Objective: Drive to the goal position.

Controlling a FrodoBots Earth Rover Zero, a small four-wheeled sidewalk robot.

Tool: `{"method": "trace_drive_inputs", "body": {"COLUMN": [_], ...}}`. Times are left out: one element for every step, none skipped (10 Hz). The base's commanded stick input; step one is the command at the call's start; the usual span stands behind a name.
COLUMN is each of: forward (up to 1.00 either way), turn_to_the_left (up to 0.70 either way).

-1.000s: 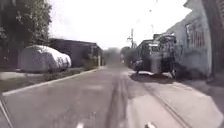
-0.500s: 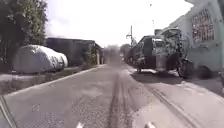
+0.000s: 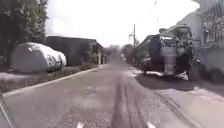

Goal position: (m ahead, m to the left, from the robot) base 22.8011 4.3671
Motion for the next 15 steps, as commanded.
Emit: {"method": "trace_drive_inputs", "body": {"forward": [0.96,0.96,0.99,1.00,1.00,1.00,1.00,1.00,1.00,1.00,1.00,1.00,1.00,1.00,1.00], "turn_to_the_left": [0.00,0.00,0.00,0.00,0.00,0.00,0.00,0.00,0.00,0.00,0.00,0.00,0.00,0.00,0.00]}}
